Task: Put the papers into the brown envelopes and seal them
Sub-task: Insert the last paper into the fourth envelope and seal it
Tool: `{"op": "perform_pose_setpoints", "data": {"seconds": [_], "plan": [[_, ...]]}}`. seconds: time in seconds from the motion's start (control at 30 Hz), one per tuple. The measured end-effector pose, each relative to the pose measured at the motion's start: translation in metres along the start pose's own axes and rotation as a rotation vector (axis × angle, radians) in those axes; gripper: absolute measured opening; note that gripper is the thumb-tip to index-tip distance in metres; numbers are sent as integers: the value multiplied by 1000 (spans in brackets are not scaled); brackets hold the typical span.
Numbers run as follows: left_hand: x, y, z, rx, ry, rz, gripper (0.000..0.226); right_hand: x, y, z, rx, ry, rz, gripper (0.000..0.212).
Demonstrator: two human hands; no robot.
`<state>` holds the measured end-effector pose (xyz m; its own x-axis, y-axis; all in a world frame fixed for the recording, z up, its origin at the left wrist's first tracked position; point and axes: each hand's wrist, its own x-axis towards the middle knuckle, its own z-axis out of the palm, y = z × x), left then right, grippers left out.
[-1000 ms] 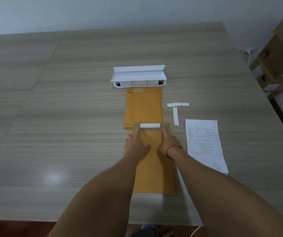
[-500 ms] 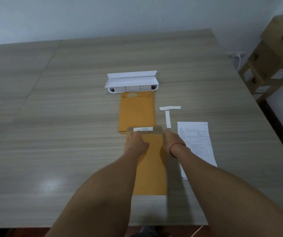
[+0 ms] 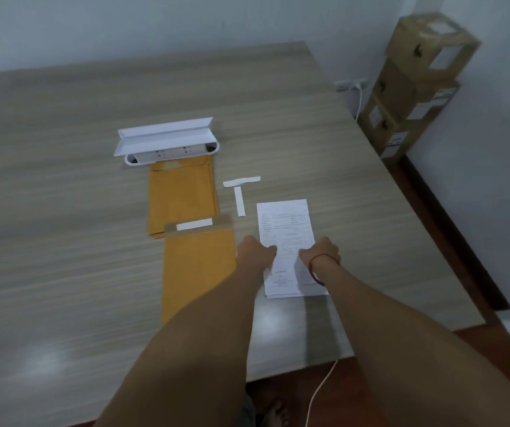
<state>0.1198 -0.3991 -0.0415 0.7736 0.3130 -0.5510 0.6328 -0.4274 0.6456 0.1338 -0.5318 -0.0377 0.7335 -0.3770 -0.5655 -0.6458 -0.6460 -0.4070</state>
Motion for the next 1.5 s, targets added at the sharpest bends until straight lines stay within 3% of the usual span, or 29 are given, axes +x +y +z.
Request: {"op": "perform_pose_setpoints", "data": {"seconds": [0.13, 0.27, 0.37, 0.47, 0.67, 0.9, 1.17, 1.33, 1.5], "plan": [[3, -2, 2, -27, -45, -41, 24, 4, 4, 6, 113, -50, 99, 66], [2, -9, 5, 47, -106, -43, 45, 1, 8, 17, 23, -92, 78, 42], [2, -16, 8, 55, -116, -37, 42, -2, 5, 19, 20, -88, 72, 39], [2, -17, 10, 52, -110, -14, 40, 2, 3, 18, 171, -161, 48, 42], [-2, -12, -3, -119, -112, 22, 36, -14, -4, 18, 279, -235, -50, 33], [-13, -19, -57, -260, 35, 76, 40, -45, -44, 24, 336, -319, -156, 23], [0, -43, -119, -238, 136, 69, 36, -60, -93, 44, 44, -485, -224, 25], [21, -55, -148, -145, 205, 27, 35, -45, -128, 60, 230, -304, -281, 29], [45, -79, -161, 337, 149, 108, 29, -26, -155, 67, 331, -105, -238, 27]]}}
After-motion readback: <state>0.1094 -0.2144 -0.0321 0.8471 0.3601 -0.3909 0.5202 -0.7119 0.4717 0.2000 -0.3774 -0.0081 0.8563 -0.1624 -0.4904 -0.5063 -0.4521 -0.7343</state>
